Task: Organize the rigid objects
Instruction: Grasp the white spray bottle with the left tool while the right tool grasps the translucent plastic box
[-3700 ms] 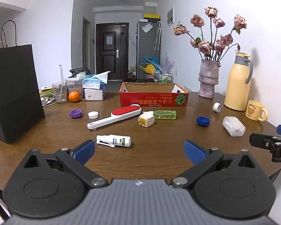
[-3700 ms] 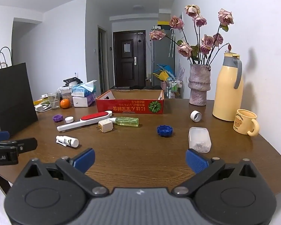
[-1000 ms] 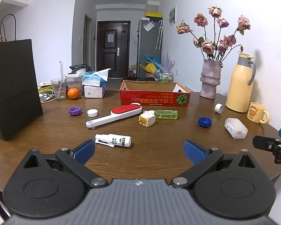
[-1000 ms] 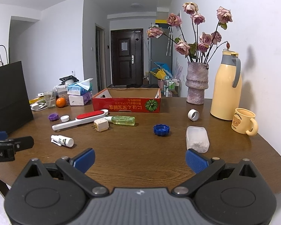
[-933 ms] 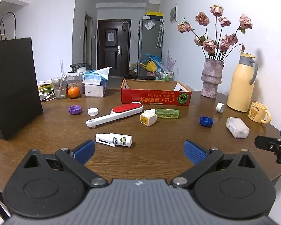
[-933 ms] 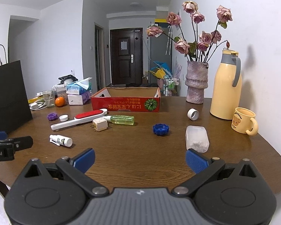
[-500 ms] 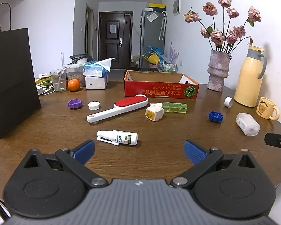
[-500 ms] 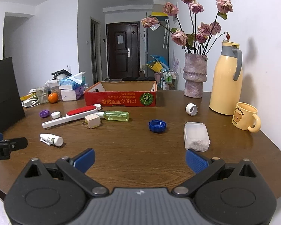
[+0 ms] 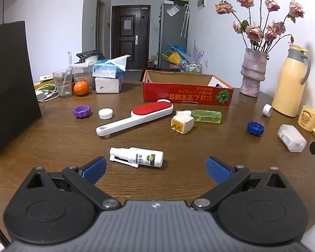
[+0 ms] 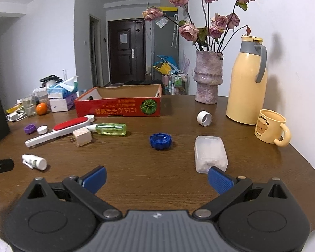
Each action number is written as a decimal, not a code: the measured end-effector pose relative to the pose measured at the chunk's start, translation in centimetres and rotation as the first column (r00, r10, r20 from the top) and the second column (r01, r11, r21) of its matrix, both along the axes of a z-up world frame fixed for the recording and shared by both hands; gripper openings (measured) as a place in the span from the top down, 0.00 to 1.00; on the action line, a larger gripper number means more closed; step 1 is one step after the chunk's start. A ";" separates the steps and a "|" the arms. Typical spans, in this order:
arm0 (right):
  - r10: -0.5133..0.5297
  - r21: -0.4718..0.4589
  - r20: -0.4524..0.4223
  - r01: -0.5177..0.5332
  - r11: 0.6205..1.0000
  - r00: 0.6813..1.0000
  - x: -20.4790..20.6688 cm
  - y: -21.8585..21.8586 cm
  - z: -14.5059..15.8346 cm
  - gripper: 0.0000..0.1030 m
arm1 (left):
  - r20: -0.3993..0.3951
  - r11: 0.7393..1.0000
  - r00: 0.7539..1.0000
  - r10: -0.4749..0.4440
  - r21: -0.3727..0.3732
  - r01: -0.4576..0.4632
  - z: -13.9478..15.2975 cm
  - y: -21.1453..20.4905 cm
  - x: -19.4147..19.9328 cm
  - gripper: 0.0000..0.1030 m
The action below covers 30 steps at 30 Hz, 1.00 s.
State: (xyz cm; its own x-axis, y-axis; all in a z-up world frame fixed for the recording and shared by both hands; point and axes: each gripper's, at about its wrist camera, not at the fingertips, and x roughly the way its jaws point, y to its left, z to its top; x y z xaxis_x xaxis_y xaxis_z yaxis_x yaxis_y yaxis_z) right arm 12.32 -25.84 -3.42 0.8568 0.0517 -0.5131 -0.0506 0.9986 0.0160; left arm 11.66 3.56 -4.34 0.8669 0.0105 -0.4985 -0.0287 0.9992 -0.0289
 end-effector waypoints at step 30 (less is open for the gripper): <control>-0.129 -0.050 -0.041 0.127 0.991 0.991 10.3 -4.0 -4.5 0.00 | -0.142 0.996 0.988 -0.066 0.042 0.073 -4.9 3.0 10.3 0.00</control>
State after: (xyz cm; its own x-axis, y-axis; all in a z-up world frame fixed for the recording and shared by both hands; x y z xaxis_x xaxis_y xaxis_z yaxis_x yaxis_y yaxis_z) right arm 22.57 -29.80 -7.87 0.8312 -0.0818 -0.5499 0.0772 0.9965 -0.0315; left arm 21.91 6.59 -9.21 0.7875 -0.0211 -0.6159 0.0405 0.9990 0.0176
